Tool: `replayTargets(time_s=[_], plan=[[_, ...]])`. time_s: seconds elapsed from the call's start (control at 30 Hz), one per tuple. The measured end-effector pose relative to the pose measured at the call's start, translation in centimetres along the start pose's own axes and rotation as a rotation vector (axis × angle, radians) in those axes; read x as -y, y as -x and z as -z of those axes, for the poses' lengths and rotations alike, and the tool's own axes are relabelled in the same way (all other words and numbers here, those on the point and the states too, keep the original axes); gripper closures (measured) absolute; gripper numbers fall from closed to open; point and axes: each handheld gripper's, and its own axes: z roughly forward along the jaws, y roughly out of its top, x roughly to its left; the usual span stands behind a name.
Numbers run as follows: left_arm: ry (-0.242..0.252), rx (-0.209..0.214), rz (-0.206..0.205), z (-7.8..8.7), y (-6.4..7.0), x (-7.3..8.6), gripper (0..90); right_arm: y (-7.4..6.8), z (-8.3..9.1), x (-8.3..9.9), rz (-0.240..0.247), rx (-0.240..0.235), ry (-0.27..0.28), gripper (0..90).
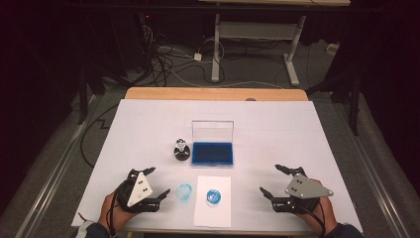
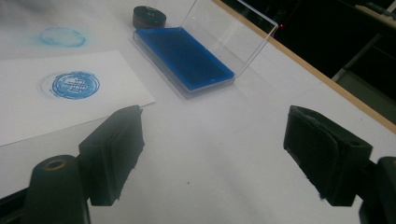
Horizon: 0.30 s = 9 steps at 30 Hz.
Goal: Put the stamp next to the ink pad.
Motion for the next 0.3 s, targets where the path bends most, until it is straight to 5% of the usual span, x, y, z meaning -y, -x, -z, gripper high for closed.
replayTargets(time_s=[0.3], plan=[[0.003, 0.005, 0.005, -0.12, -0.15, -0.07, 17.5, 0.07, -0.2, 0.08, -0.001, -0.001, -0.008, 20.1]])
